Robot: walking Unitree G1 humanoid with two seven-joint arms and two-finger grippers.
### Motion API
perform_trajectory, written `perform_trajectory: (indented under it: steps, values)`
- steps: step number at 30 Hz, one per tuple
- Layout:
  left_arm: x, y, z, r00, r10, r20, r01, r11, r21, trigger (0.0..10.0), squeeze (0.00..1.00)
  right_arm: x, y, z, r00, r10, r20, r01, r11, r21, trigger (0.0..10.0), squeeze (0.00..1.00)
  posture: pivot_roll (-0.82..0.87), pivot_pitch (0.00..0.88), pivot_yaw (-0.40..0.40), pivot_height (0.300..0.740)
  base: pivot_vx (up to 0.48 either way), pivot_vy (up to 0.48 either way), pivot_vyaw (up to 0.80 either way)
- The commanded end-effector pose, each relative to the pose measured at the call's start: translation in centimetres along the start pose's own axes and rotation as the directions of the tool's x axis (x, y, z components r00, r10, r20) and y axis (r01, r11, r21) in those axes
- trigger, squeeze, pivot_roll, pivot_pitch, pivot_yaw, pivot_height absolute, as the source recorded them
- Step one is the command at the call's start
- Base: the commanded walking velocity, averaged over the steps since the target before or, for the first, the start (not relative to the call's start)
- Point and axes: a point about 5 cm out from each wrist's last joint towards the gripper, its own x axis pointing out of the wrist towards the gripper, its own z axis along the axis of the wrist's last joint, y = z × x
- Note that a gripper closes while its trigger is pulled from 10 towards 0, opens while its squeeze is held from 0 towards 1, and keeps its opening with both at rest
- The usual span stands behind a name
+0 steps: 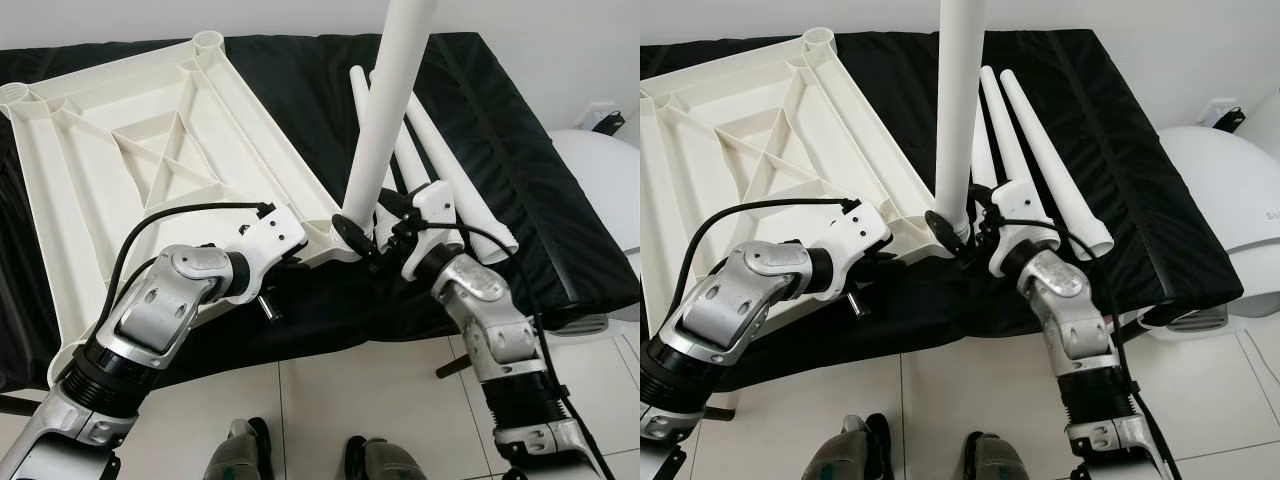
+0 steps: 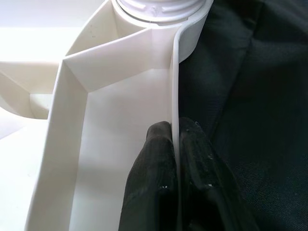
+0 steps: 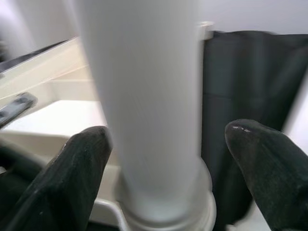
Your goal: Building children table
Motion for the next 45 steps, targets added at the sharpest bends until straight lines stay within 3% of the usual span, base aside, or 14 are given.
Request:
perform_trajectory:
  steps: [1,12,13,15,16,18,19,32,41,45]
  values:
    - [-0.3,0.5,0.0,0.999,0.053,-0.002,-0.053,0.999,-0.002,10.0,0.00,0.0,-0.1,-0.1,0.998,0.057,0.009,-0.058,0.998,0.014,10.0,0.00,-0.02,0.196,-0.008,0.740,0.000,0.000,0.00]
    - [-0.3,0.6,0.1,0.998,0.057,-0.001,-0.057,0.998,-0.005,10.0,0.00,1.3,-2.1,0.1,0.985,0.173,-0.020,-0.173,0.985,-0.001,10.0,0.00,-0.01,0.203,-0.007,0.740,0.000,0.000,0.00]
    - [-0.4,0.6,0.0,0.998,0.058,-0.002,-0.058,0.998,-0.007,10.0,0.00,1.6,-2.7,0.1,0.983,0.182,-0.027,-0.182,0.983,-0.009,6.4,0.00,-0.01,0.205,-0.007,0.740,0.000,0.000,0.00]
    - [-0.4,0.6,0.0,0.998,0.058,-0.002,-0.058,0.998,-0.007,10.0,0.00,1.6,-2.7,0.1,0.983,0.182,-0.027,-0.182,0.983,-0.009,6.4,0.00,-0.01,0.205,-0.007,0.740,0.000,0.000,0.00]
    - [-0.4,0.6,0.0,0.998,0.059,-0.003,-0.059,0.998,-0.007,10.0,0.00,1.7,-2.9,0.1,0.982,0.186,-0.026,-0.186,0.982,-0.011,5.1,0.00,-0.01,0.205,-0.007,0.740,0.000,0.000,0.00]
    - [-0.4,0.6,0.0,0.998,0.059,-0.003,-0.059,0.998,-0.008,10.0,0.00,1.7,-3.0,0.2,0.981,0.191,-0.021,-0.191,0.981,-0.012,5.1,0.00,-0.01,0.206,-0.007,0.740,0.000,0.000,0.00]
    - [-0.4,0.5,0.0,0.998,0.059,-0.003,-0.059,0.998,-0.008,10.0,0.00,1.8,-3.1,0.2,0.981,0.195,-0.021,-0.195,0.981,-0.018,0.2,0.00,-0.01,0.207,-0.008,0.740,0.000,0.000,0.00]
    - [-0.4,0.5,-0.1,0.998,0.058,-0.005,-0.058,0.998,-0.012,10.0,0.00,1.5,-2.7,-0.1,0.979,0.204,0.028,-0.204,0.979,0.003,0.0,0.00,-0.01,0.209,-0.013,0.740,0.000,0.000,0.00]
    - [-0.4,0.3,-0.1,0.998,0.057,-0.004,-0.057,0.998,-0.013,10.0,0.00,1.4,-1.3,-0.6,0.992,0.124,0.018,-0.124,0.992,-0.023,0.0,0.00,-0.01,0.205,-0.020,0.740,0.000,0.000,0.00]
    - [-0.4,0.2,-0.1,0.998,0.058,-0.003,-0.058,0.998,-0.017,10.0,0.00,1.3,-0.6,-1.3,1.000,0.023,0.010,-0.023,1.000,-0.008,0.0,0.00,-0.01,0.202,-0.021,0.740,0.000,0.000,0.00]
